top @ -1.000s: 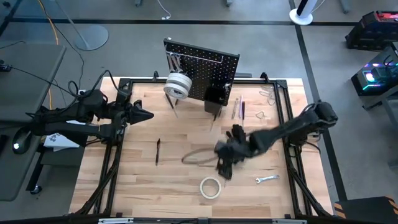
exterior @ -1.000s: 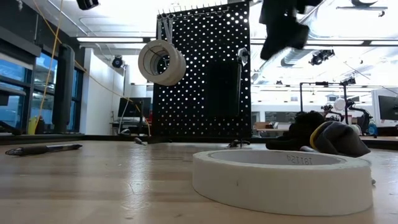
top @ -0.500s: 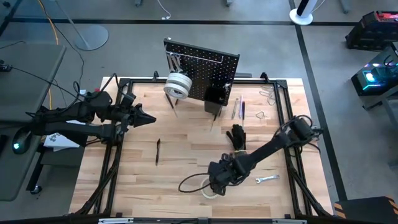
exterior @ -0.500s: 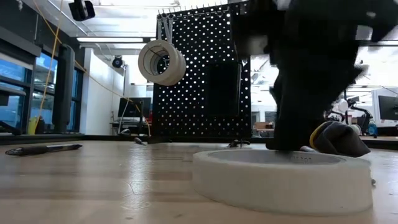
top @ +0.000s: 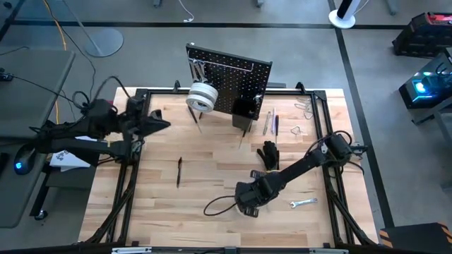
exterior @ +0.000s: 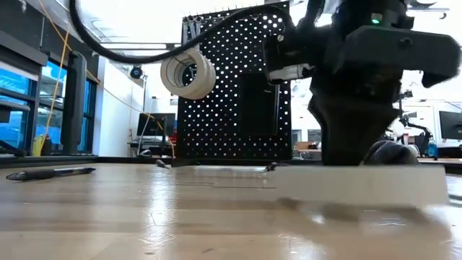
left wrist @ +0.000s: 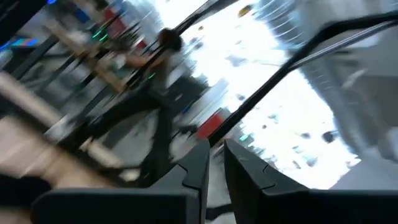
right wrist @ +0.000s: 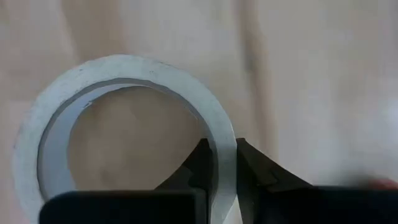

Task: Hang tools onto peg board
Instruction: Hang the masking tape onto the pegboard

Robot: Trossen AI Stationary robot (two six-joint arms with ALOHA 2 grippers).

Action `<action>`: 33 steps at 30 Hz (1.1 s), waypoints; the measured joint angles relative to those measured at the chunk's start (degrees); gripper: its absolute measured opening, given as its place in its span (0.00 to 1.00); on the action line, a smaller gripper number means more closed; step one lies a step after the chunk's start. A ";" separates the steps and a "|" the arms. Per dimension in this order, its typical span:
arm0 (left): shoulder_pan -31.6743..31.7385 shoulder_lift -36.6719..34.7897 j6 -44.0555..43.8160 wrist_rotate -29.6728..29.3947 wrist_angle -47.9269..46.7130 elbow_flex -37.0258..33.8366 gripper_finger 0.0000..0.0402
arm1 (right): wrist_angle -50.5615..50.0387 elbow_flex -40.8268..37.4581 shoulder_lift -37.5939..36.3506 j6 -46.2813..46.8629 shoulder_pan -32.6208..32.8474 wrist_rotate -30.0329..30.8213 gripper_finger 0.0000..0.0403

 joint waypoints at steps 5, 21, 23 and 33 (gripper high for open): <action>-1.79 2.34 0.01 1.58 0.23 0.06 0.10 | -9.29 4.76 -5.37 -4.68 -2.70 5.67 0.06; -11.65 22.90 3.94 -17.37 9.73 -0.05 0.36 | -12.32 17.46 -18.86 -5.26 -13.69 31.03 0.06; -10.66 25.60 1.38 -19.08 16.17 -0.04 0.43 | -11.93 18.82 -18.61 -6.36 -14.76 34.16 0.06; -6.32 33.63 -5.47 -20.30 23.26 -0.01 0.61 | -10.35 24.77 -18.60 -16.59 -18.07 36.14 0.06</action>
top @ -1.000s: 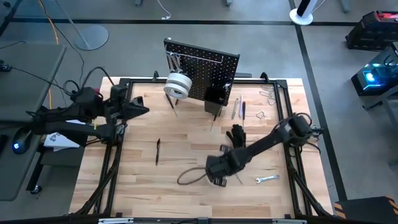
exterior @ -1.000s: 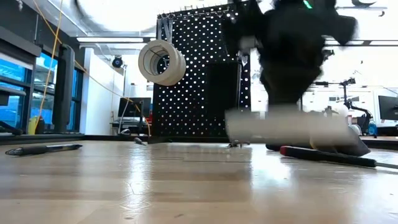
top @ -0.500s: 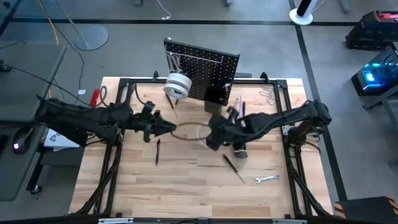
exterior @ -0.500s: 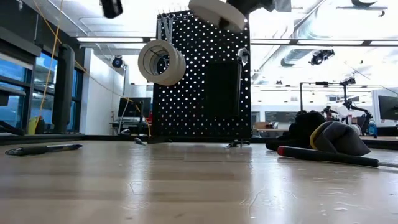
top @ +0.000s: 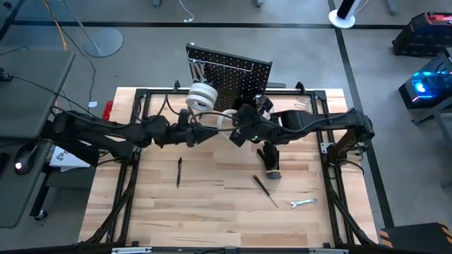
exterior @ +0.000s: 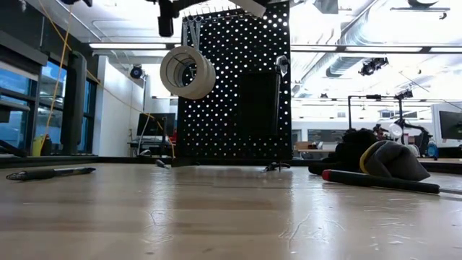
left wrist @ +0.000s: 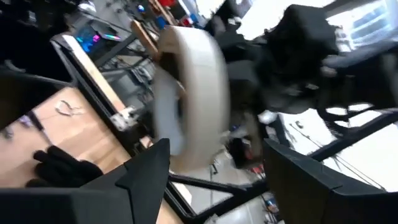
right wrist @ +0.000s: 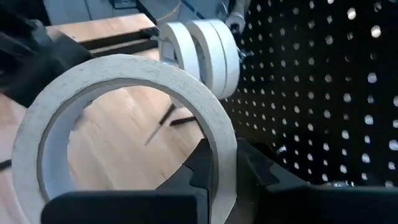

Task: Hang tools onto peg board
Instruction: Hang the masking tape onto the pegboard

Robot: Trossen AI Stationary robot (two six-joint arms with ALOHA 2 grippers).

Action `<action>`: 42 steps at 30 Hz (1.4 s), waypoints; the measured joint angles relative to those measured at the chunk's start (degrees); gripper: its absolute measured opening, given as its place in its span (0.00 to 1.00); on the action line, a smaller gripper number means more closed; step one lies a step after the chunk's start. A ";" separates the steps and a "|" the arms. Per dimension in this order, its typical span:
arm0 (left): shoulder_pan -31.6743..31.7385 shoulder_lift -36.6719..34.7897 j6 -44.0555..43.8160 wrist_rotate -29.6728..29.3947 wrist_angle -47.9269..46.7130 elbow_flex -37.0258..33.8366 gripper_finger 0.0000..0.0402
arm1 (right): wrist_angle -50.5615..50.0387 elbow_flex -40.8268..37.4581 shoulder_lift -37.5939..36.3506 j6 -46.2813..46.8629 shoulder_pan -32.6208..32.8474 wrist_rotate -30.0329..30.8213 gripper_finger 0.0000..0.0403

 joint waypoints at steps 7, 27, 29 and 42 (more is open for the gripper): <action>1.57 3.06 0.88 -0.86 4.12 0.02 0.60 | 1.32 -0.04 0.02 -1.54 -1.87 -5.26 0.06; 5.44 -11.10 6.46 -0.74 -36.45 0.02 0.12 | -5.29 -0.13 -4.13 -0.23 -1.87 -2.85 0.45; 6.36 -15.37 7.94 -1.53 -45.88 0.02 0.12 | -7.60 -0.13 -5.19 1.75 -1.93 -1.61 0.45; 16.04 -23.64 41.73 15.84 -56.19 -0.04 0.12 | -8.33 -0.13 -6.59 7.45 -1.93 -1.59 0.45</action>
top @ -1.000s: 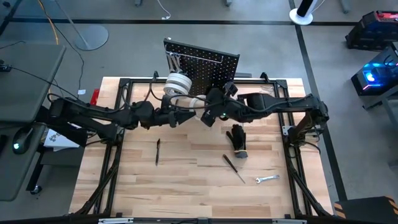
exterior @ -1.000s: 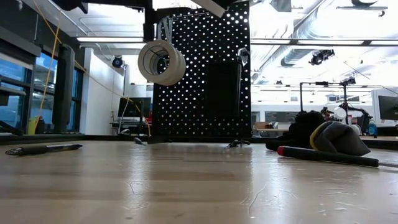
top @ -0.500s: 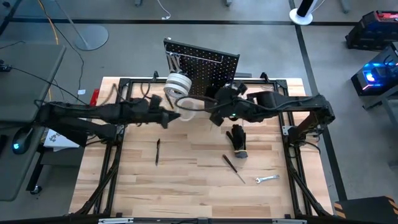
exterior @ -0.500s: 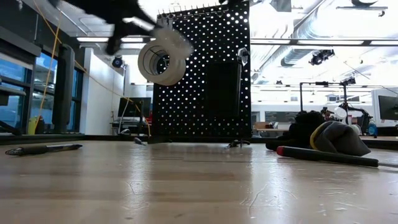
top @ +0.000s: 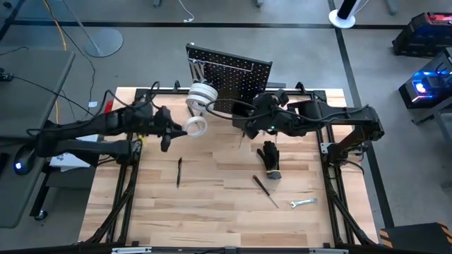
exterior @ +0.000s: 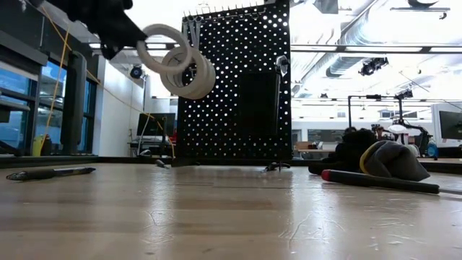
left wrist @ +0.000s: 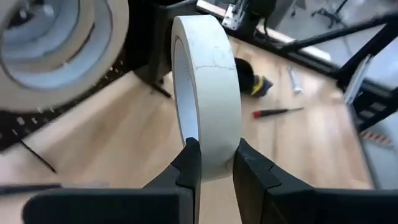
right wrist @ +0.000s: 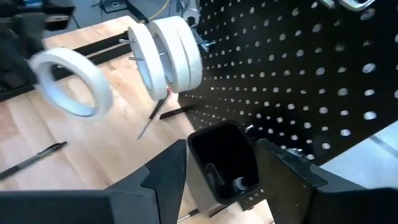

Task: Hang tools onto peg board
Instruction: Hang the masking tape onto the pegboard

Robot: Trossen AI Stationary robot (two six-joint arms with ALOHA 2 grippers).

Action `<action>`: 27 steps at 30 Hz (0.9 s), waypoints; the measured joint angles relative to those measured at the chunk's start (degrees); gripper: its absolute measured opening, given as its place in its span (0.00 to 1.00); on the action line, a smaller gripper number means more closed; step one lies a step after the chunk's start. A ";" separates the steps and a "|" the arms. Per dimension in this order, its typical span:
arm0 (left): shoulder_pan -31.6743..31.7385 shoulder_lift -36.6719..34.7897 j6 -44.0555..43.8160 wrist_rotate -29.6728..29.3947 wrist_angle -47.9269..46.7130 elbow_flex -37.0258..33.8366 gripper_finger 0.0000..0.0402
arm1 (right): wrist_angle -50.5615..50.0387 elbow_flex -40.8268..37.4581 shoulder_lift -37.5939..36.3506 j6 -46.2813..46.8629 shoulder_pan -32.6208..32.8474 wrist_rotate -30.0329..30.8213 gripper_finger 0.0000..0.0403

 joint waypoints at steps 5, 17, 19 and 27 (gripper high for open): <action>7.71 3.64 4.91 7.87 5.86 0.02 0.12 | 0.99 0.00 0.05 1.62 0.01 -1.10 0.45; 20.53 4.55 6.61 17.23 7.16 0.02 0.12 | 0.83 0.00 0.08 4.61 0.05 -2.52 0.45; 22.11 5.02 8.04 17.74 6.71 0.04 0.12 | 0.83 0.00 0.08 4.62 0.05 -2.55 0.45; 27.18 8.72 10.53 16.91 7.19 0.13 0.12 | 0.83 0.00 0.08 6.27 0.06 -2.59 0.45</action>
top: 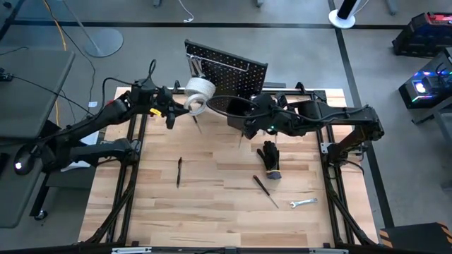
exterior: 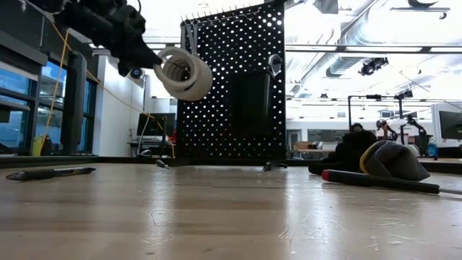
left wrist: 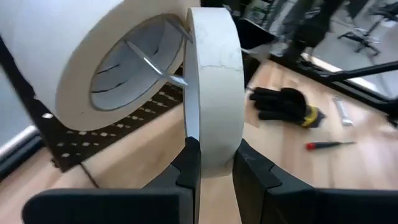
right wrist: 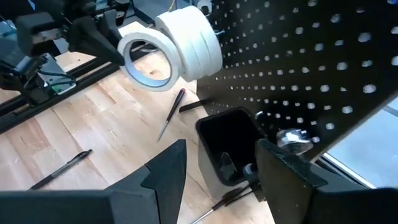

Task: Hang tools onto peg board
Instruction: Hang the masking tape onto the pegboard

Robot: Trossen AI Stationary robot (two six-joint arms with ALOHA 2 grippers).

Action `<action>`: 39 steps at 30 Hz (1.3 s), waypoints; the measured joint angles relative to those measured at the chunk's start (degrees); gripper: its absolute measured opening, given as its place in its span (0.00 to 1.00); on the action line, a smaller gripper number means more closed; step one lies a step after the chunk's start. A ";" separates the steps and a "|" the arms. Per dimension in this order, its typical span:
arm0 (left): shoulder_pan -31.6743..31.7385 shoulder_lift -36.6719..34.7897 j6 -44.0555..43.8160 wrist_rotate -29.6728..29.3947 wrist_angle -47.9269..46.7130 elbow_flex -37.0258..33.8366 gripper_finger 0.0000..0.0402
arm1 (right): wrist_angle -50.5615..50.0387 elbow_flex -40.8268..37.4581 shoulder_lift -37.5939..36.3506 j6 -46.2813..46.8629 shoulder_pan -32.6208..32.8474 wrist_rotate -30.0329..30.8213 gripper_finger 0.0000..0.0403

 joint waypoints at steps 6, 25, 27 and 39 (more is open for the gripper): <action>1.67 2.99 0.21 0.58 2.15 0.02 0.12 | -0.06 0.00 0.02 1.51 0.30 -0.31 0.45; 1.87 0.56 -0.80 -0.10 2.94 -0.11 0.15 | -0.22 0.00 0.04 -0.15 0.26 -1.33 0.45; 1.91 0.42 -0.71 -0.66 3.06 -0.11 0.19 | -0.22 0.00 0.04 -0.15 0.25 -1.37 0.45; 2.02 -1.25 -6.88 -2.04 3.22 -0.13 0.30 | -0.71 0.00 0.04 -0.15 0.23 -2.97 0.45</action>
